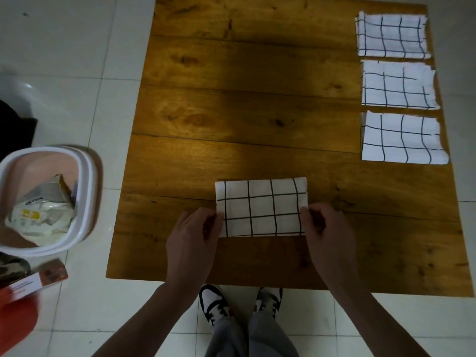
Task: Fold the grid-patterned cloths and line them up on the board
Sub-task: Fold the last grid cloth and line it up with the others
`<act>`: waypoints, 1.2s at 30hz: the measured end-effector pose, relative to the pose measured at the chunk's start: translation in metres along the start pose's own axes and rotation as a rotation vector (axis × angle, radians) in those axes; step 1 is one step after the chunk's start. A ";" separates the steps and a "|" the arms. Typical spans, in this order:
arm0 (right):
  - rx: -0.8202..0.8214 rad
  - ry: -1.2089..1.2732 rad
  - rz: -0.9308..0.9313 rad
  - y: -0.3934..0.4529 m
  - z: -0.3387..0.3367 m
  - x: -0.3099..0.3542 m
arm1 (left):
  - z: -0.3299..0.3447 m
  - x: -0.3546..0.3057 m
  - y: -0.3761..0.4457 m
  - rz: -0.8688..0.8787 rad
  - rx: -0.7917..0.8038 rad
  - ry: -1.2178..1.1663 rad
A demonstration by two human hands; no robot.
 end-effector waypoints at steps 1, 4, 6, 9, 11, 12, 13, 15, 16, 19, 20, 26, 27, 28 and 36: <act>-0.001 -0.004 0.003 -0.001 0.000 -0.001 | 0.000 -0.001 0.000 0.009 0.003 0.001; -0.003 -0.010 -0.001 0.000 0.000 -0.001 | 0.001 -0.003 0.001 0.008 0.000 0.005; -0.008 -0.017 -0.001 0.002 0.000 -0.001 | 0.002 -0.004 0.002 0.012 -0.014 0.018; -0.013 -0.030 0.003 0.005 0.001 -0.001 | 0.004 -0.005 0.003 0.022 -0.023 0.036; -0.008 -0.023 0.016 0.006 0.002 0.000 | 0.004 -0.006 0.003 0.020 -0.034 0.045; -0.008 -0.015 0.022 0.006 0.002 0.001 | 0.004 -0.006 0.003 0.009 -0.040 0.052; -0.013 -0.008 0.022 0.006 0.002 0.001 | 0.005 -0.006 0.004 -0.005 -0.045 0.063; -0.036 0.005 0.020 0.006 0.001 0.002 | 0.006 -0.006 0.004 -0.034 -0.047 0.085; -0.049 0.012 0.021 0.006 0.000 0.002 | 0.007 -0.005 0.005 -0.048 -0.043 0.090; -0.079 0.040 0.016 0.008 -0.002 0.002 | 0.009 -0.001 0.007 -0.089 -0.035 0.069; -0.094 0.042 -0.002 0.008 -0.003 0.003 | 0.008 -0.001 0.006 -0.087 -0.045 0.051; -0.043 -0.227 -0.396 -0.014 0.001 0.032 | 0.014 -0.026 -0.022 0.310 -0.023 0.204; 0.019 -0.276 -0.507 -0.022 0.008 0.041 | 0.021 -0.030 -0.032 0.376 0.030 0.245; 0.082 -0.313 -0.613 -0.033 0.016 0.050 | 0.029 -0.033 -0.042 0.429 0.082 0.289; 0.293 -0.363 -0.736 -0.083 0.047 0.046 | 0.056 -0.031 -0.086 0.480 0.209 0.331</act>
Point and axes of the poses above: each hand's wrist, its own y-axis towards the middle knuckle, its own z-axis out of the palm, x = y × z, the point moved 6 cm from there along y, towards the middle knuckle, and after that the axes turned 5 degrees about -x, right-handed, at the moved point
